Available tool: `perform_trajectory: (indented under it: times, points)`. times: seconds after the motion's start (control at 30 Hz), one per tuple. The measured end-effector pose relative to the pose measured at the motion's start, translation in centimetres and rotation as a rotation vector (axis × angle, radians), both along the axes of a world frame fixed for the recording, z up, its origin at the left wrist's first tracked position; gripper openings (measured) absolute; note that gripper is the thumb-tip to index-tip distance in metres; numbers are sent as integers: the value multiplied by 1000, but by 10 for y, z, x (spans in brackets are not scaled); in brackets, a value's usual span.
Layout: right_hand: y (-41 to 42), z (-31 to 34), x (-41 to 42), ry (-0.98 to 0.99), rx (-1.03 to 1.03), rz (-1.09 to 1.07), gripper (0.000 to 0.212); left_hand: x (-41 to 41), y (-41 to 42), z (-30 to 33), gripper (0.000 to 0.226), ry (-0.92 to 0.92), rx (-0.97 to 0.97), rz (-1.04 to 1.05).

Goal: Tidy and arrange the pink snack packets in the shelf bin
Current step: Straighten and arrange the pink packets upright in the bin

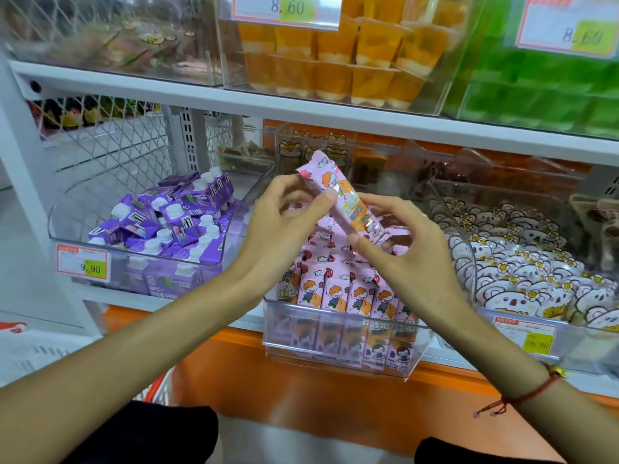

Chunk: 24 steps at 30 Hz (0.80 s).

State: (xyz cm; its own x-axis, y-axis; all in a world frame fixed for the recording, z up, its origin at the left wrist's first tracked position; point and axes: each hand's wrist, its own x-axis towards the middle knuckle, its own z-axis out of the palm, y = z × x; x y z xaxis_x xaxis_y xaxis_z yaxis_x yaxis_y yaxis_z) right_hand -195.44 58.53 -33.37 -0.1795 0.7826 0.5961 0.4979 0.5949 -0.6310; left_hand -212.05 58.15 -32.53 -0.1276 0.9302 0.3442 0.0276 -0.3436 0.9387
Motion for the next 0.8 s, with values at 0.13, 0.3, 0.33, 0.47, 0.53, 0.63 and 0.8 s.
perform_trajectory:
  times: [0.13,0.3,0.33,0.47,0.53,0.63,0.8]
  points:
    - [2,-1,0,57,-139,123,37,-4,1,1,26,-38,11,-45]
    - [7,-1,1,180,-218,121,28,-5,3,0,29,40,60,-126]
    - [7,0,1,184,-207,111,27,-6,4,0,31,54,71,-125]
    - [14,2,-2,164,-173,120,26,-16,10,3,32,49,142,-80]
    - [24,1,-5,136,-172,104,26,-20,16,3,28,-12,191,-12]
    - [47,-7,-6,-98,-239,12,33,-27,30,0,28,-45,245,129]
    - [87,-16,-18,-463,-217,-106,35,-34,66,-2,34,108,259,161]
